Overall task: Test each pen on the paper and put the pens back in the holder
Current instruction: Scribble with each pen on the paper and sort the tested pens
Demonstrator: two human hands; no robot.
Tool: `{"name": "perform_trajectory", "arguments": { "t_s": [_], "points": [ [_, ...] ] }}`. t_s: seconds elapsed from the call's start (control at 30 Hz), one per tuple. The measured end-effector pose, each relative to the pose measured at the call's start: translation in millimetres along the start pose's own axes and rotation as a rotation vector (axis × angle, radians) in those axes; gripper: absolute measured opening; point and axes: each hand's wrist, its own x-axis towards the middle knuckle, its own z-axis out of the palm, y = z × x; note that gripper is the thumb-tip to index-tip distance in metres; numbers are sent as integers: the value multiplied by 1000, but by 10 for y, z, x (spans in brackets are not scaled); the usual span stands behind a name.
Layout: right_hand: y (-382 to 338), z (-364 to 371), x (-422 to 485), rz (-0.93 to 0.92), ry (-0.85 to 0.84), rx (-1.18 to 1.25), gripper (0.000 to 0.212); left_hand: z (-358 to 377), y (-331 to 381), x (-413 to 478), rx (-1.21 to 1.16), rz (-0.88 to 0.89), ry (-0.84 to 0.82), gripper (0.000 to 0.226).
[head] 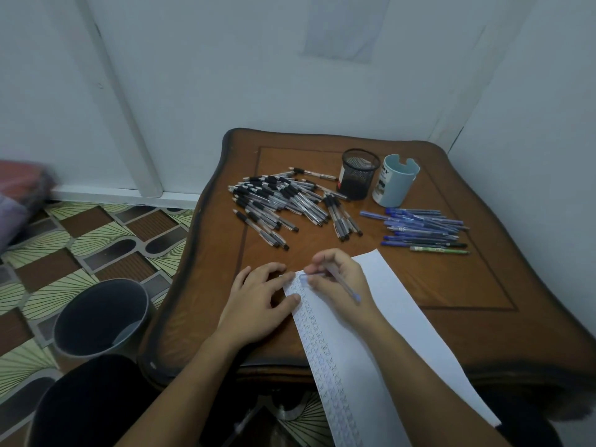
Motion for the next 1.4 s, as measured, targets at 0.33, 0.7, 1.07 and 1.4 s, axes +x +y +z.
{"name": "perform_trajectory", "arguments": {
  "t_s": [0.33,0.7,1.07,1.4],
  "points": [
    [70,52,-34,22,-30,191,36,11,16,58,-241,-99,146,6],
    [-22,10,-29,123,148,317,22,-20,74,68,-369,-181,223,15],
    [-12,7,-55,77,-11,233,11,-54,82,49,-468,-153,219,19],
    [30,-16,21,77,-9,240,18,-2,29,81,-444,-152,161,9]
  ]
}}
